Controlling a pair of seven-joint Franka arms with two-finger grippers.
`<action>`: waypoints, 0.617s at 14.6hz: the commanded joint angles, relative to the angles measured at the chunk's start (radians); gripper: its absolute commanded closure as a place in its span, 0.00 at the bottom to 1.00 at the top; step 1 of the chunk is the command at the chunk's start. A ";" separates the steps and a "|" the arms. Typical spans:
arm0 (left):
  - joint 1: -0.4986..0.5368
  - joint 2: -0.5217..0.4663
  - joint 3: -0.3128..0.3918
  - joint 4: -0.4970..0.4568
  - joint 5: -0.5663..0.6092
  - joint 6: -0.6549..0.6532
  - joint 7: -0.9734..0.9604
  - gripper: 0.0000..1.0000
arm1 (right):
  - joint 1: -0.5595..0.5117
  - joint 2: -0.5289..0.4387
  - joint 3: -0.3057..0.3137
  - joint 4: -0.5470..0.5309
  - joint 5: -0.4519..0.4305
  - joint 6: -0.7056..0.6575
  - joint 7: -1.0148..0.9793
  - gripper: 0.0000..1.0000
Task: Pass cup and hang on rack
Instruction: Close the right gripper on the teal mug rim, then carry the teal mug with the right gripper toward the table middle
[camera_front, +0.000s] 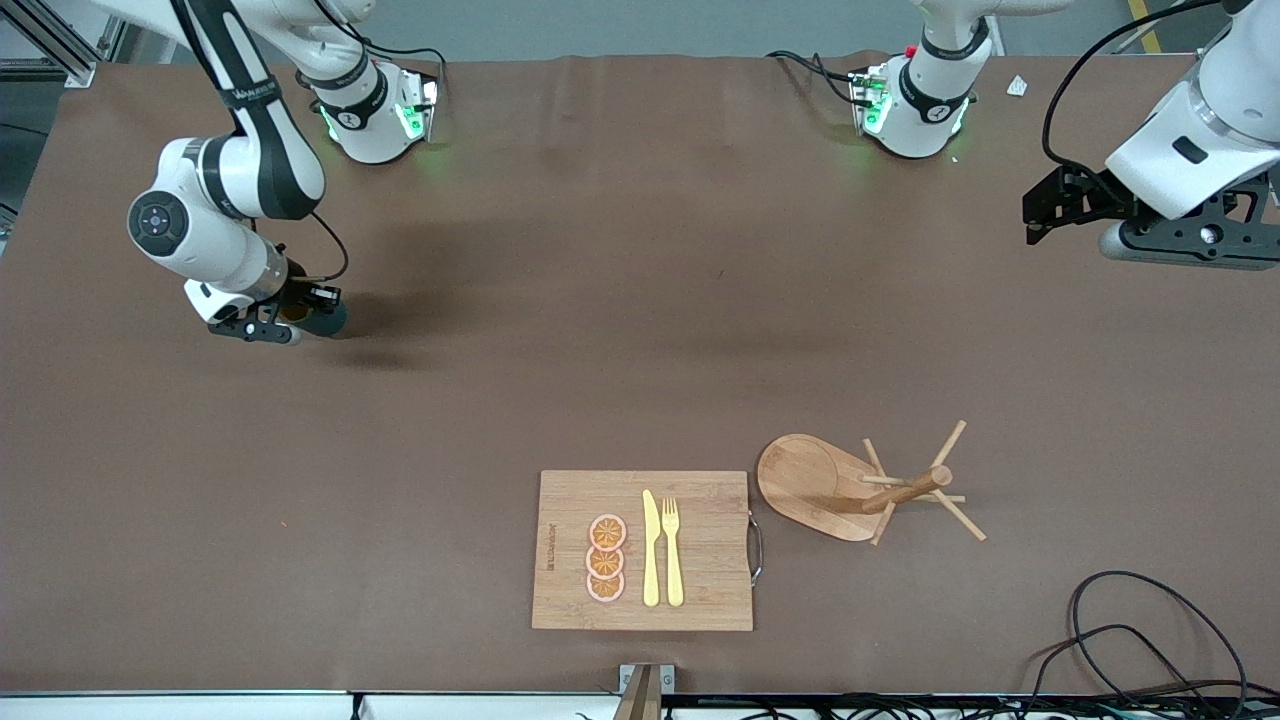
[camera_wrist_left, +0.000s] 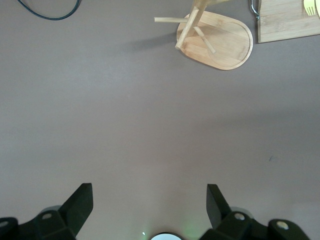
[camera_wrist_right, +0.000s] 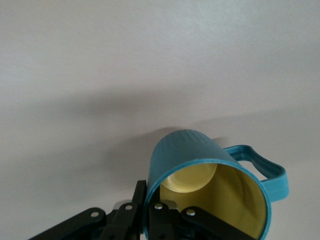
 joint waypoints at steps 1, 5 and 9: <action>-0.001 0.012 -0.003 0.028 0.006 -0.005 0.013 0.00 | 0.111 -0.070 0.002 0.061 0.006 -0.135 0.212 1.00; -0.001 0.012 -0.003 0.028 0.006 -0.005 0.013 0.00 | 0.326 -0.052 0.000 0.193 0.006 -0.220 0.574 1.00; -0.002 0.012 -0.003 0.028 0.006 -0.005 0.013 0.00 | 0.526 0.112 0.002 0.363 0.029 -0.211 0.964 1.00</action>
